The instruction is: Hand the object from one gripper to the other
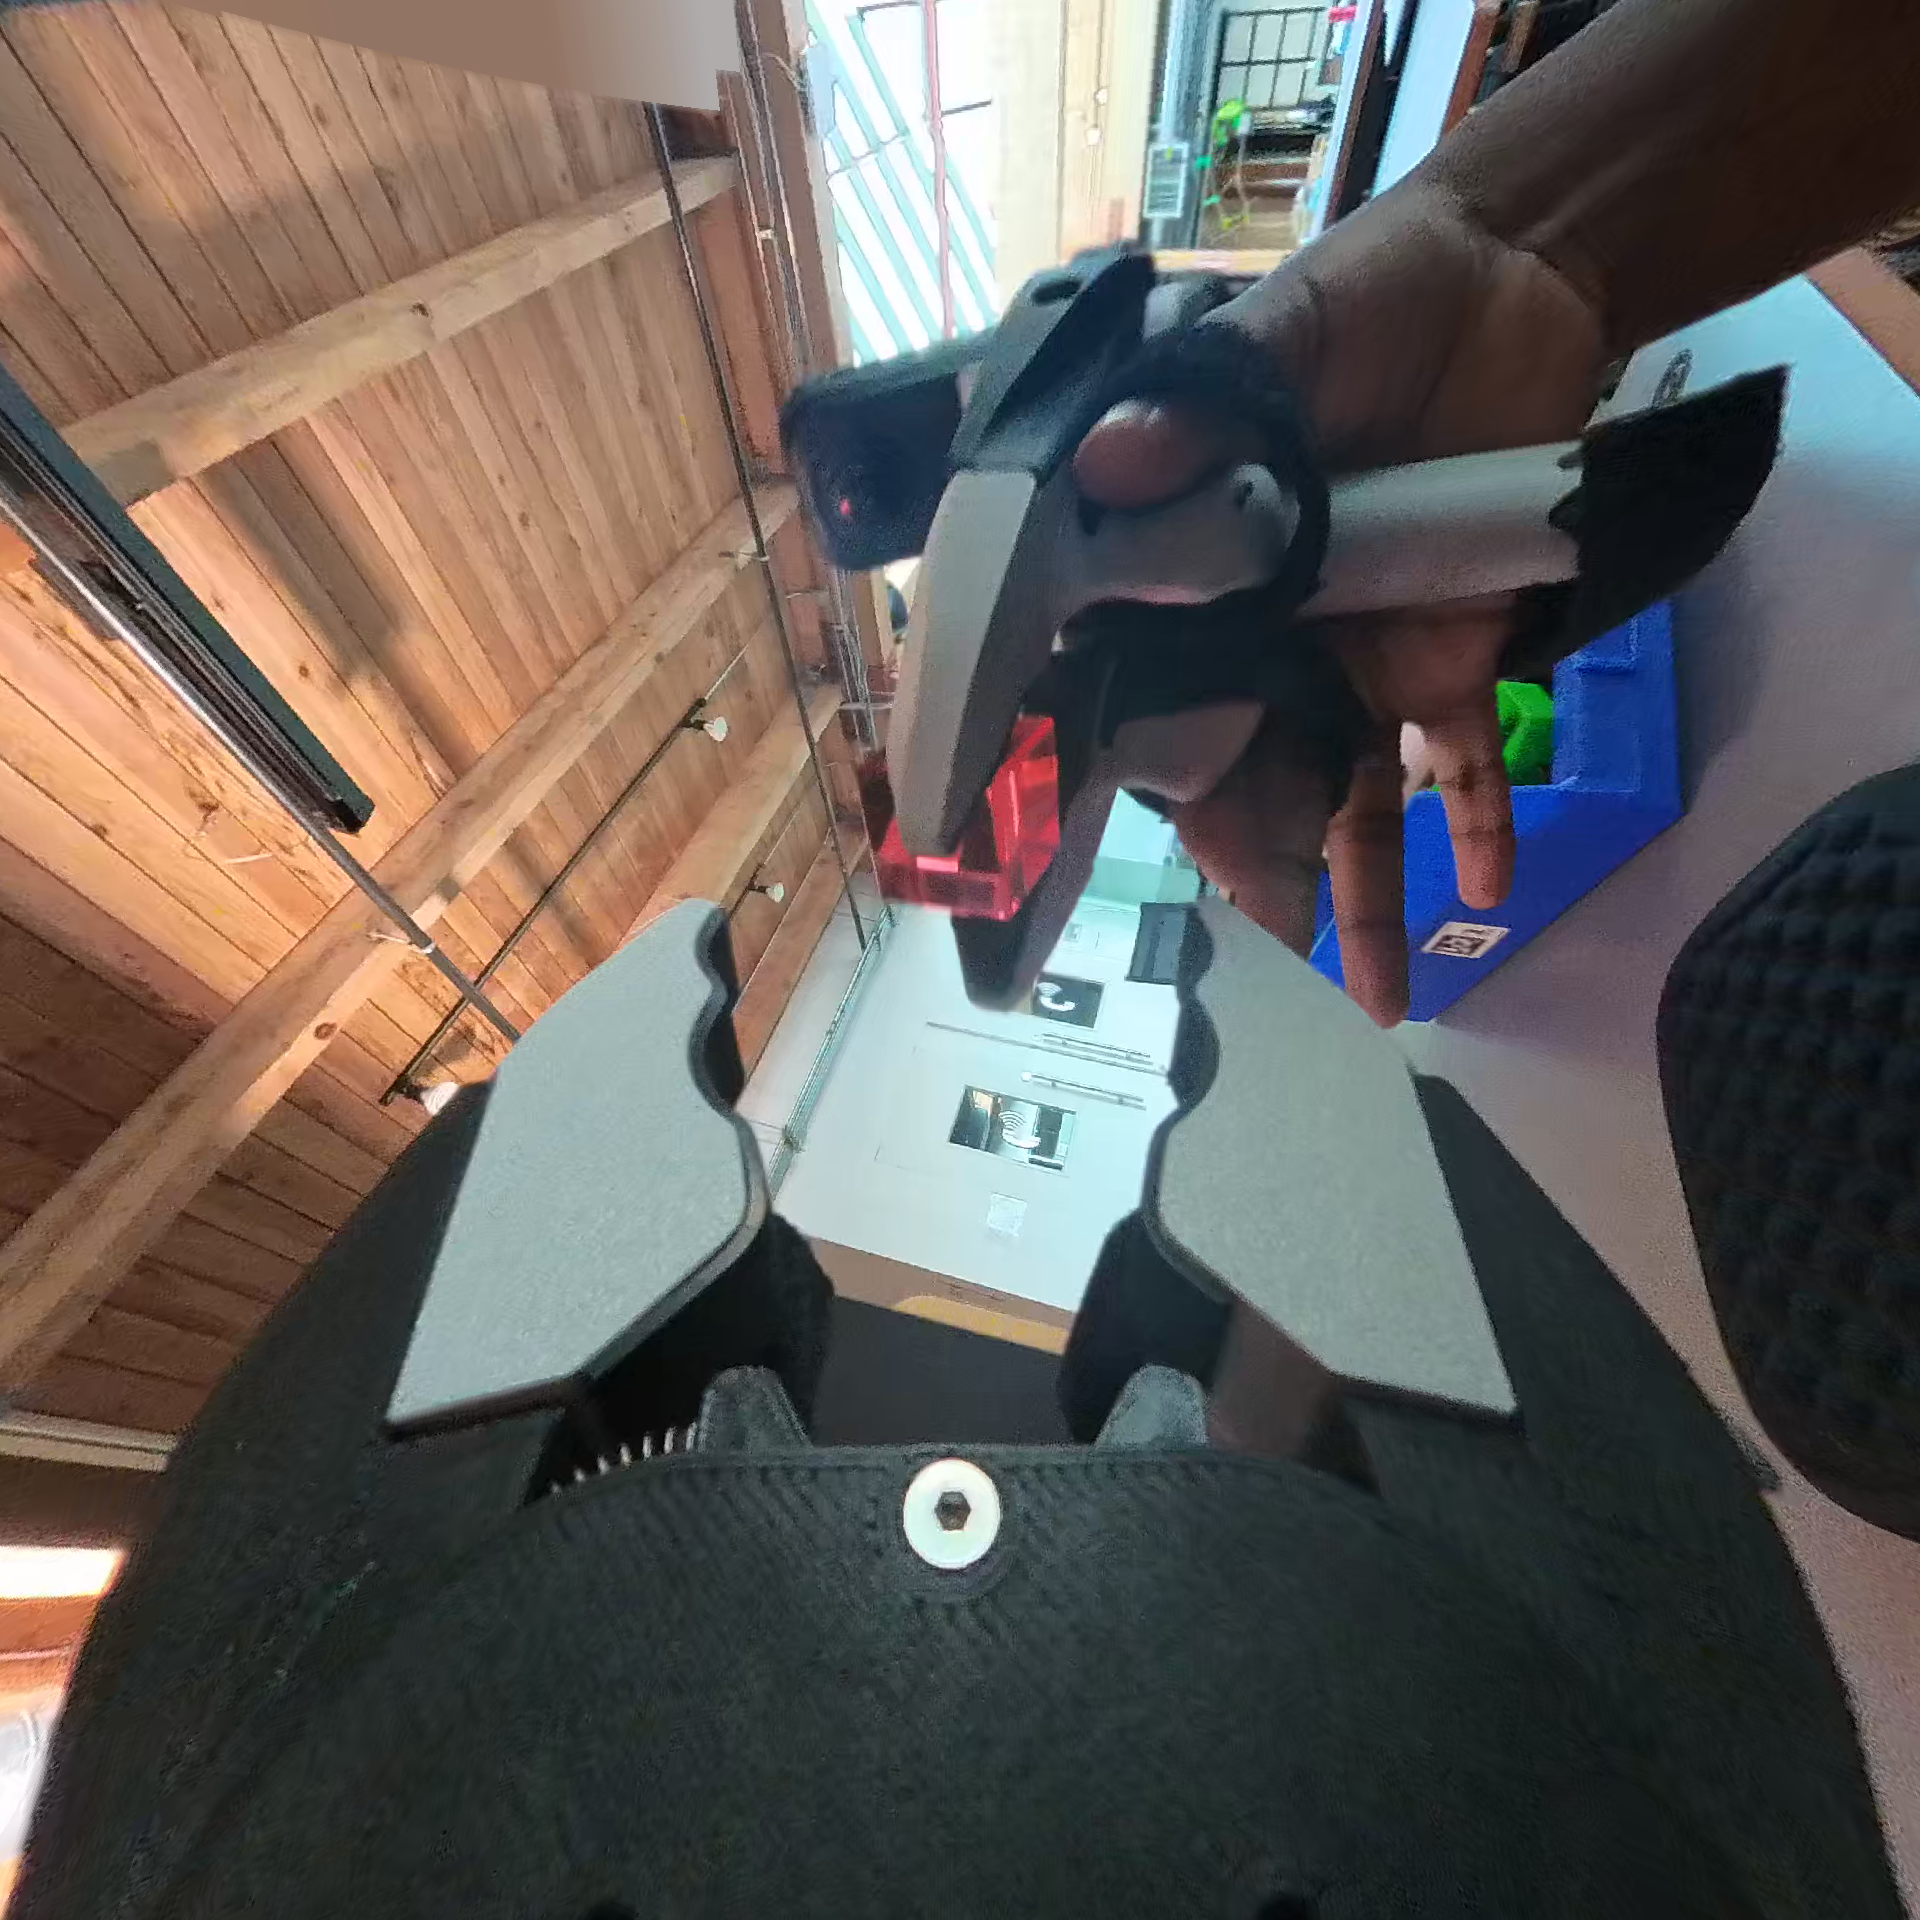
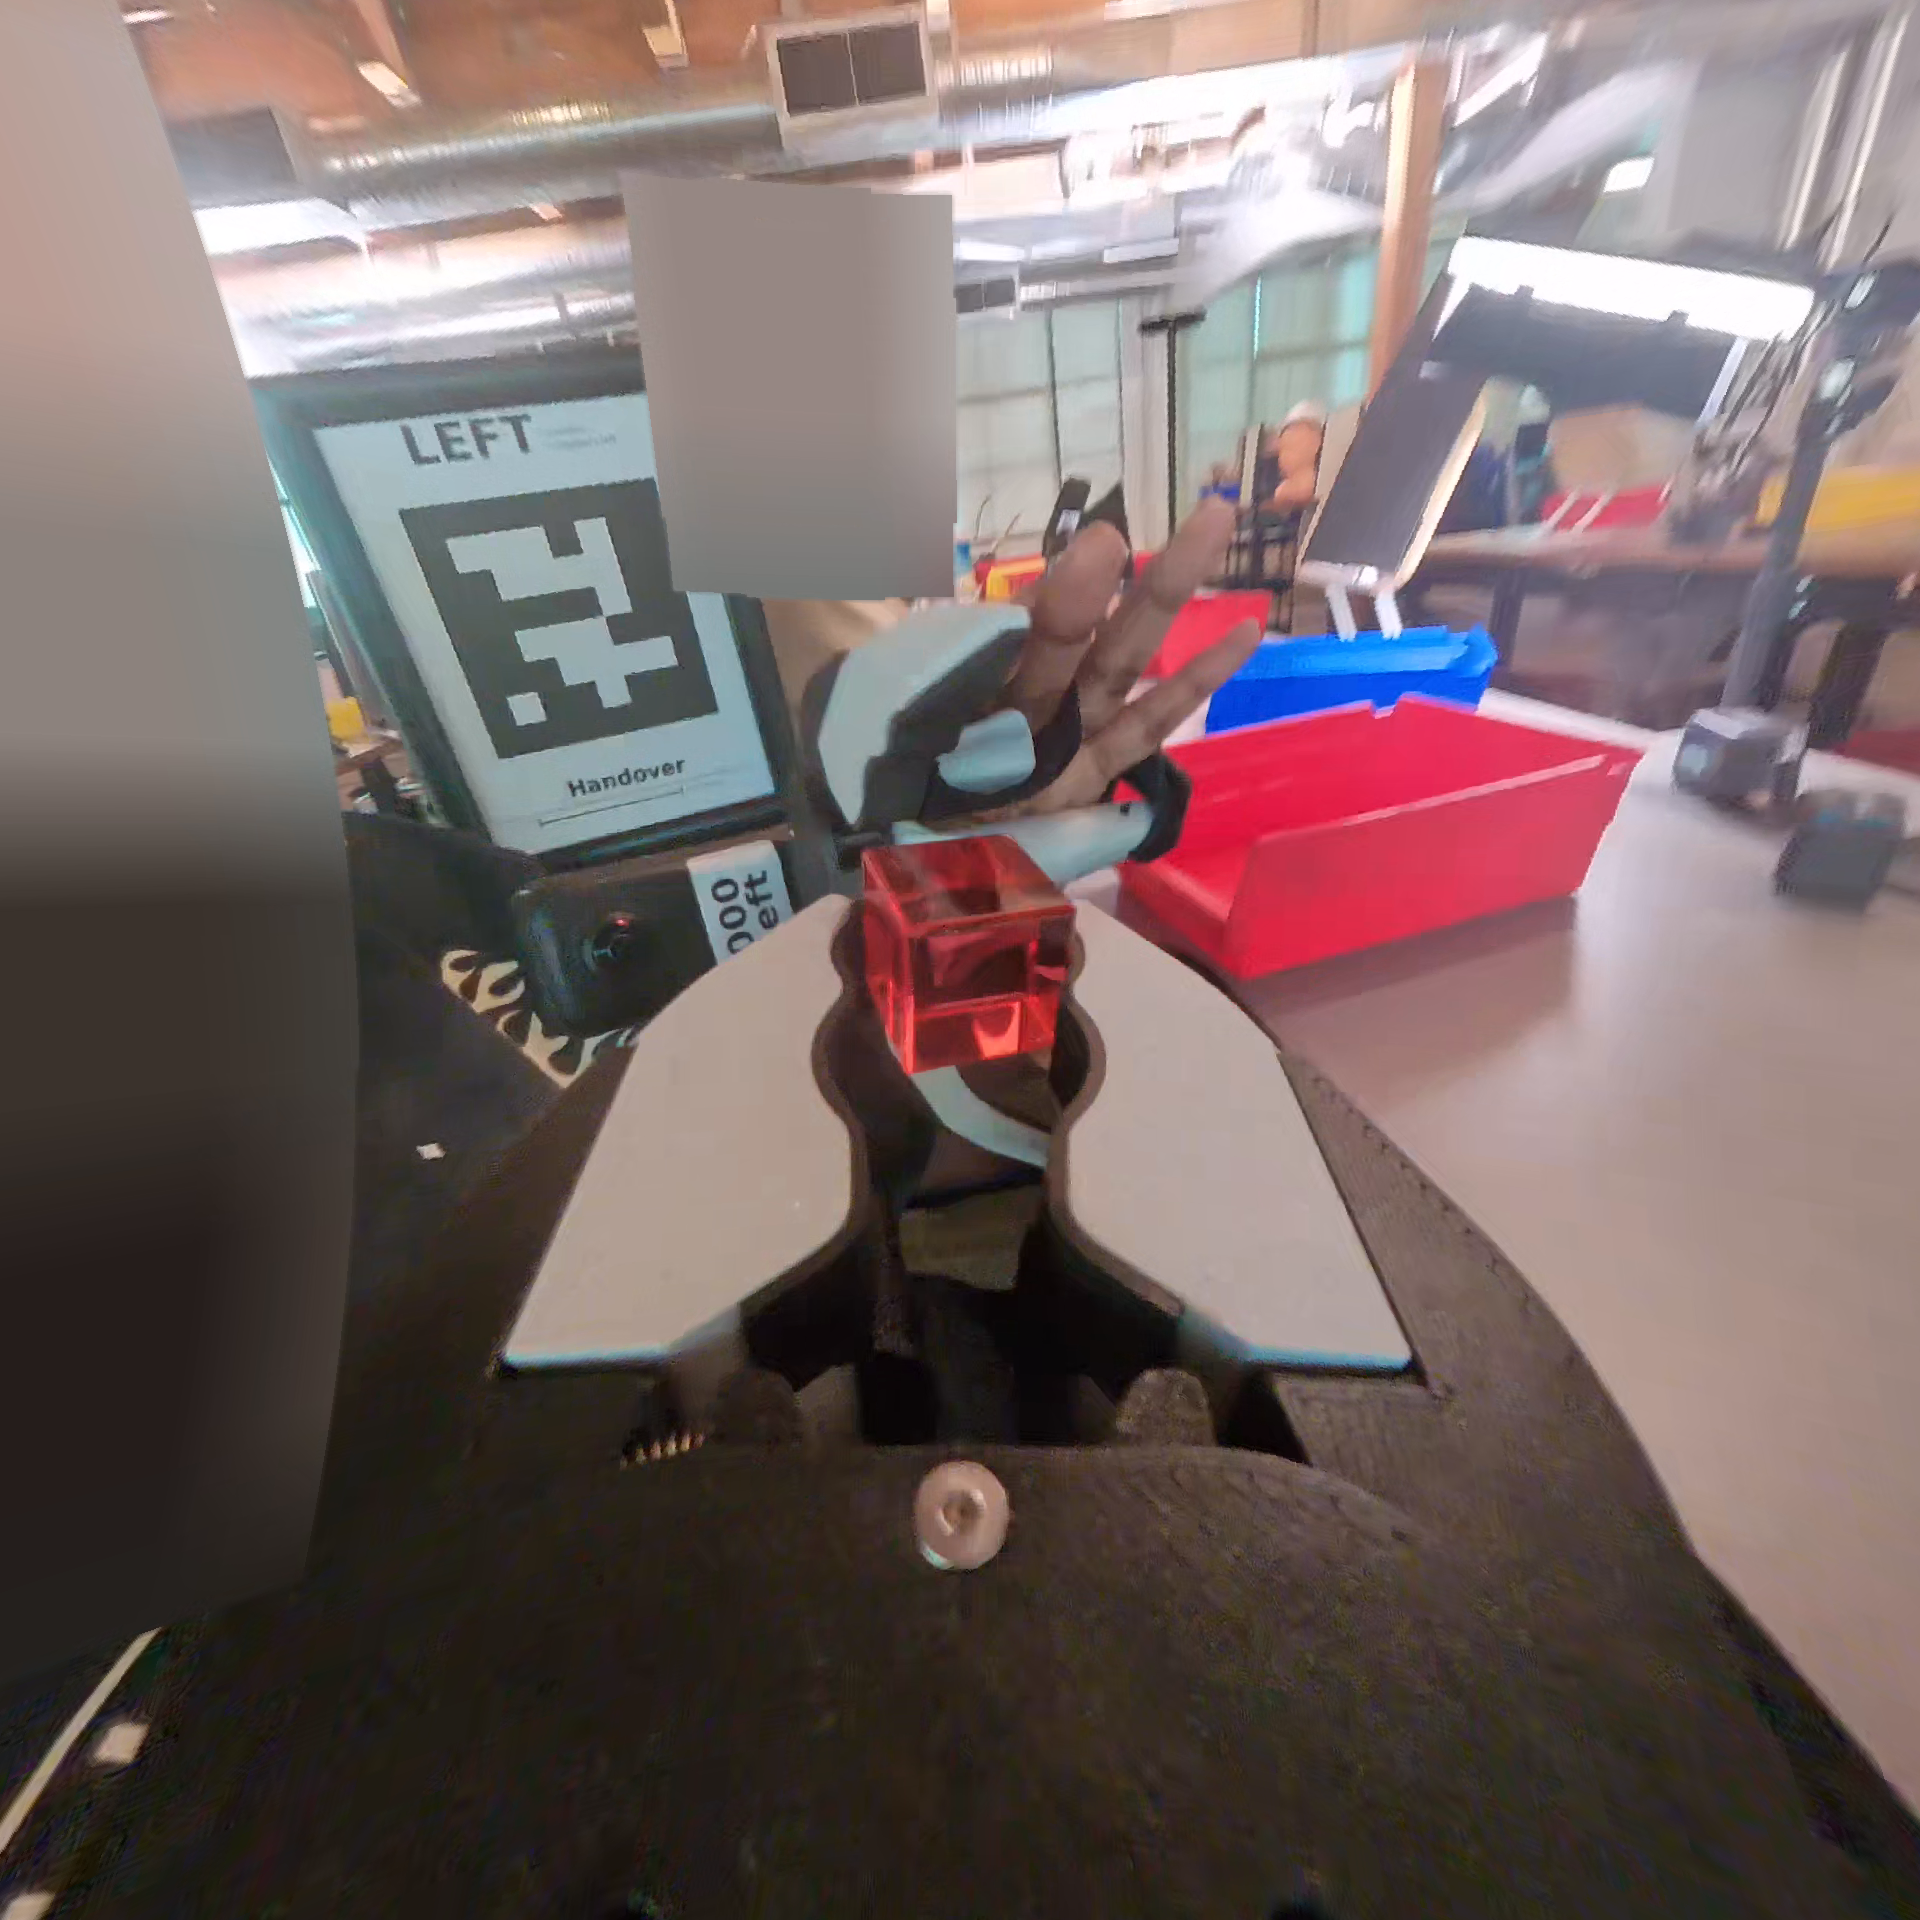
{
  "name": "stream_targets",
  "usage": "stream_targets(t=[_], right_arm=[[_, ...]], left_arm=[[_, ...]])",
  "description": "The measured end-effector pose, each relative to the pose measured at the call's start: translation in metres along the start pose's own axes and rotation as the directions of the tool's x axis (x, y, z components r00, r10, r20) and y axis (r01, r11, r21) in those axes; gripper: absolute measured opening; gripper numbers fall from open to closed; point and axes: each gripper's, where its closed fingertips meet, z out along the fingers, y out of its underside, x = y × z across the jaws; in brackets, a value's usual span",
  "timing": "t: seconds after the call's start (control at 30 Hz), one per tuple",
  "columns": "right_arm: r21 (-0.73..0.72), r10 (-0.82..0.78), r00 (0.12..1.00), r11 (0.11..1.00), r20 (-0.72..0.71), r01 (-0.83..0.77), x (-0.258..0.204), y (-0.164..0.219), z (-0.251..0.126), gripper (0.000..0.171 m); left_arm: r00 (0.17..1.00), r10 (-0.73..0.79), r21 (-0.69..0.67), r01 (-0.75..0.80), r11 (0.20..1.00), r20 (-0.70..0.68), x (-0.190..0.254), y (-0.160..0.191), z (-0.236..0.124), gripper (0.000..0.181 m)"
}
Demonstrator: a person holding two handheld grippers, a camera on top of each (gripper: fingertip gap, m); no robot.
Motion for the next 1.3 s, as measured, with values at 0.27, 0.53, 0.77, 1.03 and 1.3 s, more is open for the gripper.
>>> stream_targets(t=[0.27, 0.53, 0.77, 1.03, 1.3], right_arm=[[-0.165, 0.014, 1.0, 0.986, -0.001, -0.014, 0.002, 0.03, 0.01, 0.033], [-0.014, -0.107, 0.994, 0.994, -0.026, 0.106, 0.002, 0.008, 0.005, 0.052], [-0.035, -0.732, 0.637, 0.663, -0.242, 0.748, 0.006, -0.018, -0.015, 0.099], [-0.385, -0.929, -0.307, -0.212, -0.205, 0.898, 0.01, -0.009, -0.017, 0.066], [-0.321, -0.953, -0.273, -0.22, -0.132, 0.921, 0.001, 0.011, -0.002, 0.04]], left_arm=[[0.995, 0.083, 0.0, -0.083, 0.997, -0.057, 0.017, -0.005, 0.004, 0.046], [0.988, -0.147, 0.016, 0.148, 0.989, -0.042, 0.008, -0.001, 0.004, 0.029], [0.647, -0.749, 0.069, 0.761, 0.645, -0.143, -0.021, 0.006, -0.007, 0.028], [0.027, -0.881, -0.139, 0.985, 0.104, -0.472, -0.003, -0.017, -0.015, 0.029], [-0.087, -0.832, -0.318, 0.941, 0.111, -0.547, 0.031, -0.032, -0.017, 0.028]])
